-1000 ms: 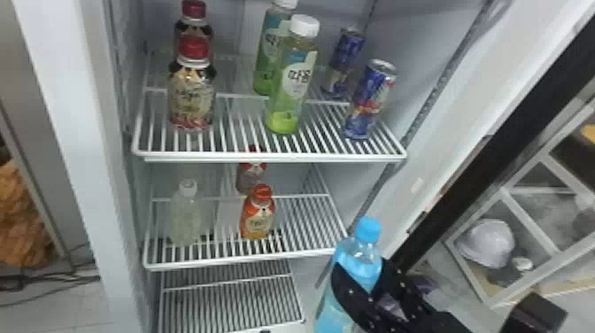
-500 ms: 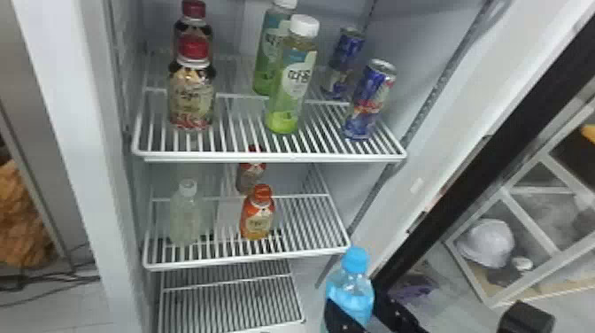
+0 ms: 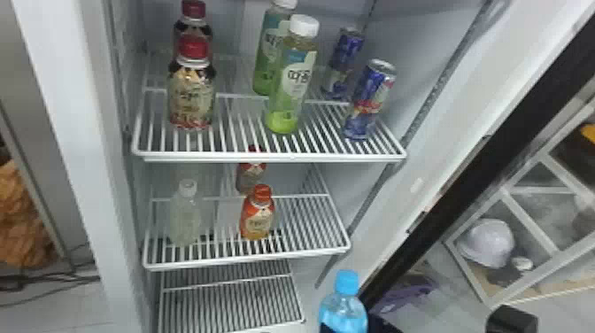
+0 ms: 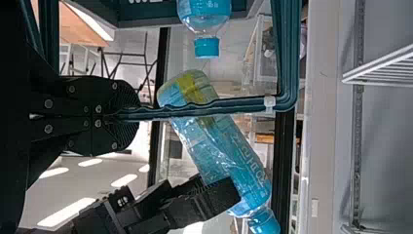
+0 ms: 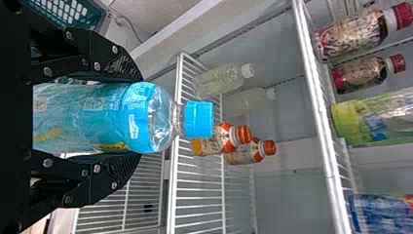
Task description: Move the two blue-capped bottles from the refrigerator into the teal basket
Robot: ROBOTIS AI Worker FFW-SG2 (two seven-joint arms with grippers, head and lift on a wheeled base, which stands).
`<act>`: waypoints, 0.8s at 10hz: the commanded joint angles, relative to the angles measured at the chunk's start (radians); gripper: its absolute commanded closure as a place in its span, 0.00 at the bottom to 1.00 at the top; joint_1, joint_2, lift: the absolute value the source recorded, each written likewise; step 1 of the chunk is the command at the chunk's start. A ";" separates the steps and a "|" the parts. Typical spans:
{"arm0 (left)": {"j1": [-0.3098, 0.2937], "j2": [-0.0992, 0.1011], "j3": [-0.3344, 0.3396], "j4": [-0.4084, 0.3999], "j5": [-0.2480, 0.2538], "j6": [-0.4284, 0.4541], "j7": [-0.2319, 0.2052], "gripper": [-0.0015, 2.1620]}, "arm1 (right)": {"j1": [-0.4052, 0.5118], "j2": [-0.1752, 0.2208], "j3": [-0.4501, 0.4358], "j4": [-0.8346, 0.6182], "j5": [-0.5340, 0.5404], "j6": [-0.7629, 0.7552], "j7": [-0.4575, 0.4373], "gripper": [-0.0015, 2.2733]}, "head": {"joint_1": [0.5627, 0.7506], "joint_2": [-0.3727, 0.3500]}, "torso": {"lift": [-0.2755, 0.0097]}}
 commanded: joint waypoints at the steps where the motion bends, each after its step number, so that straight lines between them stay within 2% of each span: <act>1: 0.000 0.000 -0.001 0.000 0.000 0.000 0.000 0.54 | -0.025 -0.001 0.000 0.017 -0.001 0.026 0.012 0.29 | 0.70 0.03 | 0.49; 8: 0.002 0.000 0.001 0.000 0.002 0.000 0.000 0.54 | -0.098 -0.015 0.000 0.088 0.002 0.119 0.094 0.29 | 0.70 0.03 | 0.49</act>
